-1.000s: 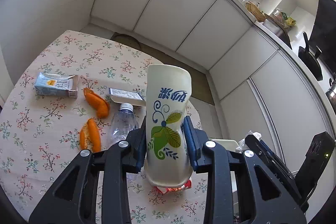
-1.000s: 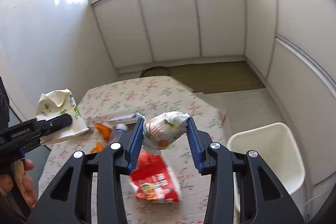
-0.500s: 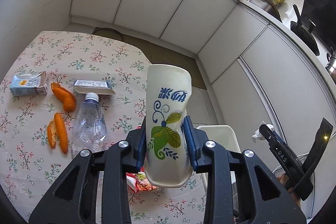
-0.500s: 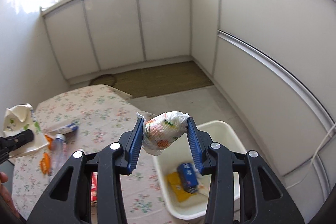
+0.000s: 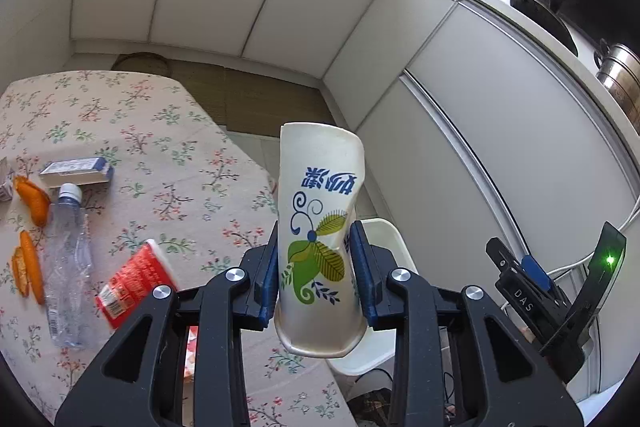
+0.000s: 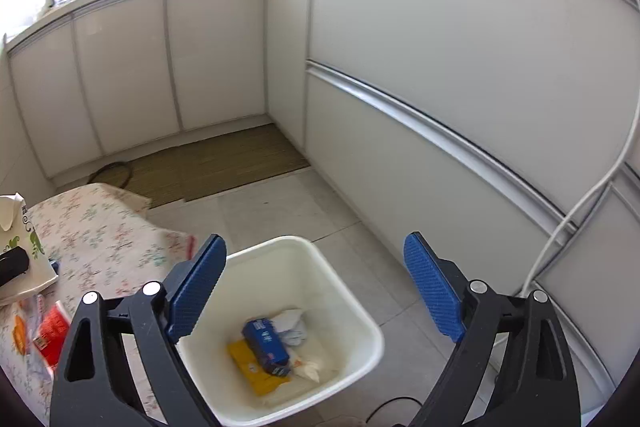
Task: Collect trash
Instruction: 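Carry cup and tissue to the white bin while the right tool opens over it, then open the left tool over the white bin to drop the paper cup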
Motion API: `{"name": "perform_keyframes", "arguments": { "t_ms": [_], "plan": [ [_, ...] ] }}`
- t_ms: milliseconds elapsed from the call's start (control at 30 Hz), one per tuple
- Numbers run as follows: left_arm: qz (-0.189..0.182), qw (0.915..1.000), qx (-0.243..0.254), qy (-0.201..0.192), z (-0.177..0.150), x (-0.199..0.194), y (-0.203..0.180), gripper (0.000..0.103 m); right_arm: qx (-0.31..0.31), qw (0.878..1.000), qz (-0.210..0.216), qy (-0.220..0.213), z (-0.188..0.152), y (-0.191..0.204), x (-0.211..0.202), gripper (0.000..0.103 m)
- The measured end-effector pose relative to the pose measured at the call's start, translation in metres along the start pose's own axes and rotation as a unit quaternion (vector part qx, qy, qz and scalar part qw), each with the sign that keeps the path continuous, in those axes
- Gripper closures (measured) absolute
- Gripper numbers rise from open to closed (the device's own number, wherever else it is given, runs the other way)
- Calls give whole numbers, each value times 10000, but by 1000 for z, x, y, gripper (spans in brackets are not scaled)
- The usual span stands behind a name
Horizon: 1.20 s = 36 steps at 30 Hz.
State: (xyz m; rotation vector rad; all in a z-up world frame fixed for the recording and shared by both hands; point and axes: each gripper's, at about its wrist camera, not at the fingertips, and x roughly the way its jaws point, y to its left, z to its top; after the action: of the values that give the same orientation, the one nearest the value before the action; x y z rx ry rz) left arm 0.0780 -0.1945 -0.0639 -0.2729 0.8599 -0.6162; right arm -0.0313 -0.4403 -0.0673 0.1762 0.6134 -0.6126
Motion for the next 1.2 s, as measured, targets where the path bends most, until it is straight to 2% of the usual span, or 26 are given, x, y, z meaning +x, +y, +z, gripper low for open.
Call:
{"name": "perform_keyframes", "arguments": {
  "t_ms": [133,300,600,700,767,933,1033,1100,1200],
  "plan": [
    [-108,9994,303,141,-1,21,-27,72,245,9993,-249,96,-1,-30,9,14],
    [-307,9982,412,320,0,48,-54,72,500,9979,-373,192,1,-57,15,14],
    [-345,9945,759,637,-3,88,-88,70,666,9960,-520,299,1,-76,22,14],
    [-247,9941,854,621,-1,89,-91,61,719,9954,-553,320,0,-79,22,14],
    [-138,9939,933,569,0,88,-90,47,696,9956,-534,327,0,-76,22,13],
    [262,9924,1125,421,0,78,-78,30,612,9969,-437,249,4,-60,19,9],
    [487,9910,1186,389,0,73,-67,24,486,9979,-369,199,6,-46,16,8],
    [649,9906,1146,366,-1,69,-57,16,381,9986,-319,195,5,-34,16,7],
    [808,9908,1032,348,-1,63,-38,11,213,9994,-211,149,7,-14,13,7]
  ]
}}
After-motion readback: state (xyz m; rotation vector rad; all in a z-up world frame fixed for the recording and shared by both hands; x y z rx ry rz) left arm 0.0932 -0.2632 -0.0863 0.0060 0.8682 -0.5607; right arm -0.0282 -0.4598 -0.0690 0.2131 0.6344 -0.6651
